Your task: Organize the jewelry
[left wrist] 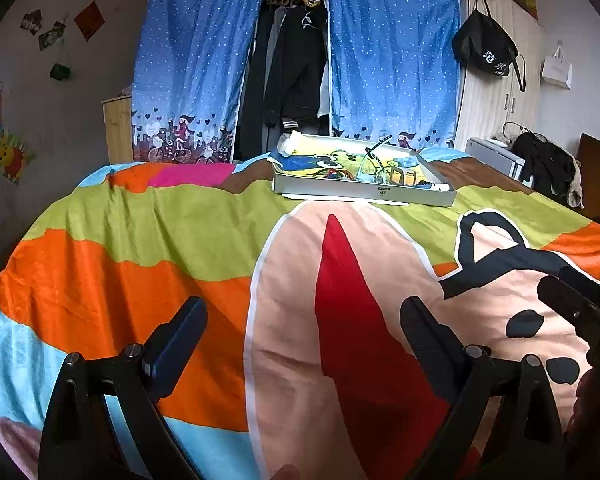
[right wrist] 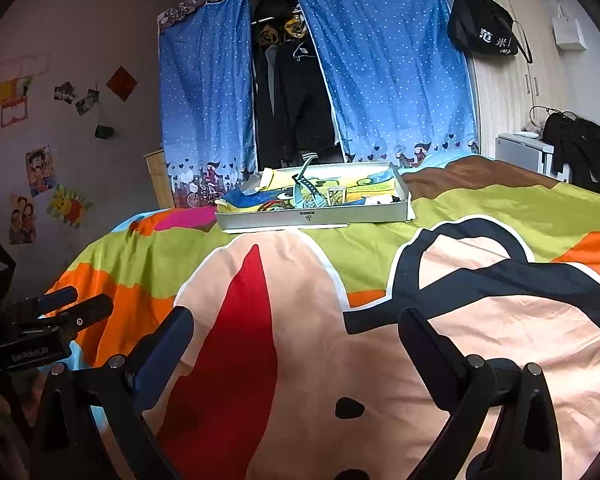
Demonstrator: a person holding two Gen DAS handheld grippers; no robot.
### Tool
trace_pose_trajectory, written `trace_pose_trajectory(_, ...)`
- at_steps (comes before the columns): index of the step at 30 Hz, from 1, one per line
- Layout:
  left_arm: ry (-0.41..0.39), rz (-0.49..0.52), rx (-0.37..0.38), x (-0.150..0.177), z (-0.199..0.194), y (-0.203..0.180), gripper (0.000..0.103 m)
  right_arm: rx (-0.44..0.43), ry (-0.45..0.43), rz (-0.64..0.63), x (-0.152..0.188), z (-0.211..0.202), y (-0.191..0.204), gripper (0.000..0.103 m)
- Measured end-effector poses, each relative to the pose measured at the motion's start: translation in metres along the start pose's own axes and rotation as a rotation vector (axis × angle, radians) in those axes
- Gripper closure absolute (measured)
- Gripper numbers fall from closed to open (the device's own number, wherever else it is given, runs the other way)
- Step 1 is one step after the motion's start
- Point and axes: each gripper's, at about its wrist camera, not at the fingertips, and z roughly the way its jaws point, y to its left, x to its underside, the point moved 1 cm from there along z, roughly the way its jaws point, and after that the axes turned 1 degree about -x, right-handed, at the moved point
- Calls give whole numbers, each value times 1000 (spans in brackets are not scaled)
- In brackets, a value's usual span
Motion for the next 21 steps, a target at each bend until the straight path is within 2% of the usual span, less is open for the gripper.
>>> trace_pose_trajectory(10, 25, -8, -13, 6, 9, 5, 9, 5, 25, 28, 7, 7, -6, 0)
trace_pose_trajectory(21, 83, -73, -23, 18, 22, 20, 9, 14, 91, 49, 23, 21, -7, 0)
